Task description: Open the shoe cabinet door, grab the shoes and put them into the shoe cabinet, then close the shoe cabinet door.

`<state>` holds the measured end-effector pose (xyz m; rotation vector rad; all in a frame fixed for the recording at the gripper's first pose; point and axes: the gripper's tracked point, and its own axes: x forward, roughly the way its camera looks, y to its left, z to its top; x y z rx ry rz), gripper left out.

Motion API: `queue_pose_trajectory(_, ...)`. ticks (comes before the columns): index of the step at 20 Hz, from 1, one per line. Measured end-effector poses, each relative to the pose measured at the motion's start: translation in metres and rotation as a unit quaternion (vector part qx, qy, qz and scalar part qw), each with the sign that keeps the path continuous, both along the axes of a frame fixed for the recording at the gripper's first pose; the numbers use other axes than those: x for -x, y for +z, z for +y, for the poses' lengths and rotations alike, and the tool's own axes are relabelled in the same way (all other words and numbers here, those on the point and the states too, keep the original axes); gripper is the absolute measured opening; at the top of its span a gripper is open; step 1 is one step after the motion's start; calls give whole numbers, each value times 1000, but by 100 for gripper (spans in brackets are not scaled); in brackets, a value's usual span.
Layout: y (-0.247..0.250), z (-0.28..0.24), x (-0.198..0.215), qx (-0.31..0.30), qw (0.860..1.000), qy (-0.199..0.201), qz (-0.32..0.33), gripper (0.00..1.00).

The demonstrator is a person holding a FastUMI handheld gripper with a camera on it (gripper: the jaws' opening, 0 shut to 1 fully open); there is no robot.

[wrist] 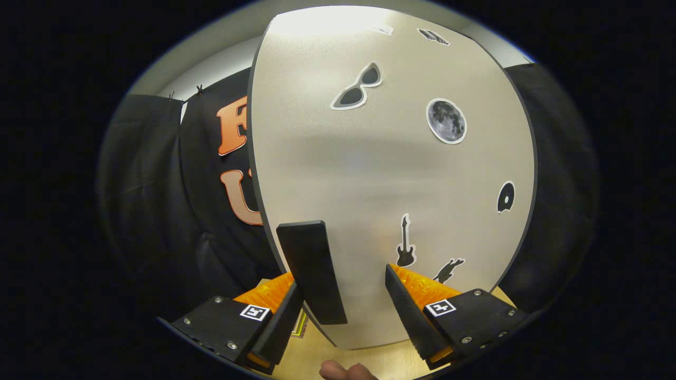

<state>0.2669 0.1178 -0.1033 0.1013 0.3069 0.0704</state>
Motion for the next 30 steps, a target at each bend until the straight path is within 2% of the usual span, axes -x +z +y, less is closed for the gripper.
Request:
queue_pose_trajectory(3, -1, 1, -3, -14, 1000, -7, -3, 92)
queue_pose_trajectory(19, 0, -1, -3, 11, 1000, -12, 2, 93)
queue_pose_trajectory(22, 12, 2, 20, 28, 999, -2, -24, 93)
queue_pose_trajectory(26, 22, -3, 67, 44, 999, 10, -26, 93)
queue_pose_trajectory(30, 59, -33, 112, 66, 995, -3, -68, 93)
